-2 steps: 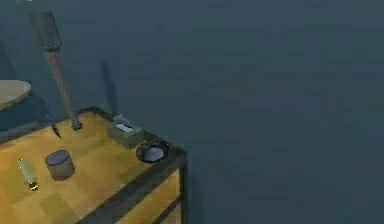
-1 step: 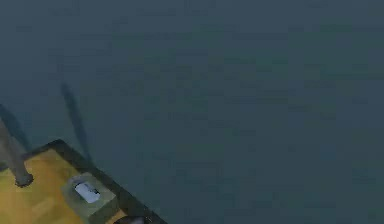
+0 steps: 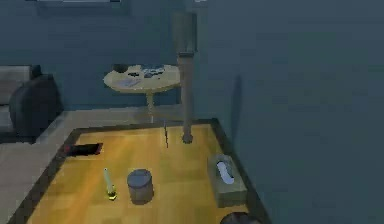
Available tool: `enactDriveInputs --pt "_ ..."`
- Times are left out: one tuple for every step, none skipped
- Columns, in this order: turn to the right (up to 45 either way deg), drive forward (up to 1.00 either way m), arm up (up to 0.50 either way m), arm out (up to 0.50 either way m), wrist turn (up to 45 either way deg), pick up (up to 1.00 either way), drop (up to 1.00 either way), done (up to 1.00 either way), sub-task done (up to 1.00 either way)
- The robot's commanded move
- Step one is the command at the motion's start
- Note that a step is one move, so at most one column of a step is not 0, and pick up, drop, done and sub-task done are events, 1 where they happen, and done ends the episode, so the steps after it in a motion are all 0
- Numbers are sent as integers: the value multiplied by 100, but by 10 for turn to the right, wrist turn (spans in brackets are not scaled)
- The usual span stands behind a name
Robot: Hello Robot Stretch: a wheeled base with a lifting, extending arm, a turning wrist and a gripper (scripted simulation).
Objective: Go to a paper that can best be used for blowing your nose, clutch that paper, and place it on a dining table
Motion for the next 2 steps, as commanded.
enactDriveInputs --pt "-450 0 0 0 0 0 0 0 0" --pt "-300 0 0 0 0 0 0 0 0"
